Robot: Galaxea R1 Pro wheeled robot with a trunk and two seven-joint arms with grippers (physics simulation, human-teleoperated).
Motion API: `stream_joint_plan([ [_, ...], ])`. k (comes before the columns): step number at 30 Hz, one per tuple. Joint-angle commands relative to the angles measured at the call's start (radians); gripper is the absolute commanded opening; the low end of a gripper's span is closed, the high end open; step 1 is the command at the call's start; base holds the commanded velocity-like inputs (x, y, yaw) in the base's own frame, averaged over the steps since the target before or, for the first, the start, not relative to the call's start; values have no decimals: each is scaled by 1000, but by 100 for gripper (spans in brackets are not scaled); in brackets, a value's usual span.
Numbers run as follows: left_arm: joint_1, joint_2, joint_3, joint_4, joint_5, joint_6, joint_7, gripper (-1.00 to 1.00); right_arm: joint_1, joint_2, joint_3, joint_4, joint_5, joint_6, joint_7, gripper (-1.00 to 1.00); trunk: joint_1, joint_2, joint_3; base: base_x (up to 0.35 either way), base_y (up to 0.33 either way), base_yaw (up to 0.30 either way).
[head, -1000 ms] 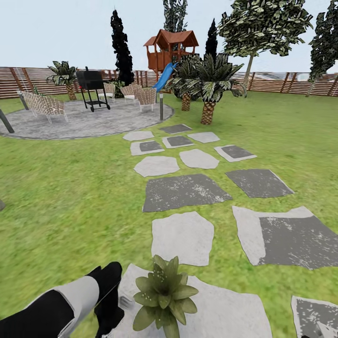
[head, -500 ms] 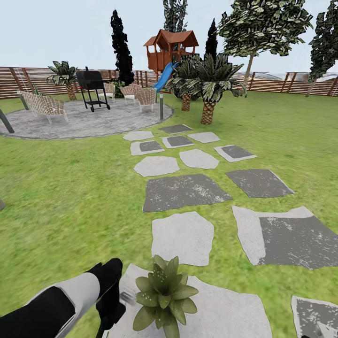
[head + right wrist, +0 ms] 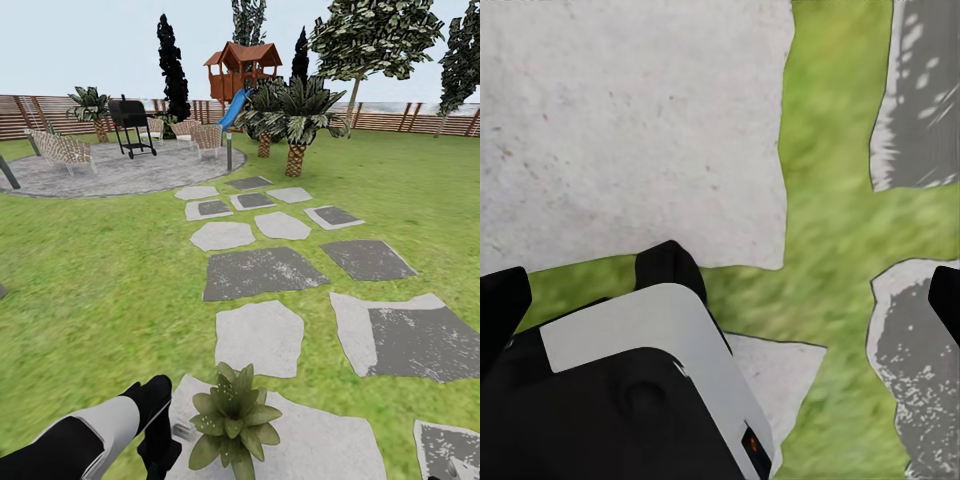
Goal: Pick up the pesticide atomizer in the garden and spray insectifuge to fully cover both potted plants in the garden.
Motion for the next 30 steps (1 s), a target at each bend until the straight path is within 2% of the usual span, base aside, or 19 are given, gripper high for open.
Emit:
stream_joint_plan([
  [1, 0, 0, 1, -1, -11, 3, -9, -100, -1, 0, -1, -1, 10, 3, 10, 100, 0, 0, -1, 0, 0, 0],
  [11, -2, -2, -2, -2, -12, 3, -8, -100, -1, 0, -2, -2, 9, 3, 10, 100, 0, 0, -2, 0, 0, 0],
  [30, -2, -5, 4, -2, -11, 3, -8, -100, -2, 0, -3, -1, 9, 3, 10, 100, 0, 0, -30, 0, -4, 0],
])
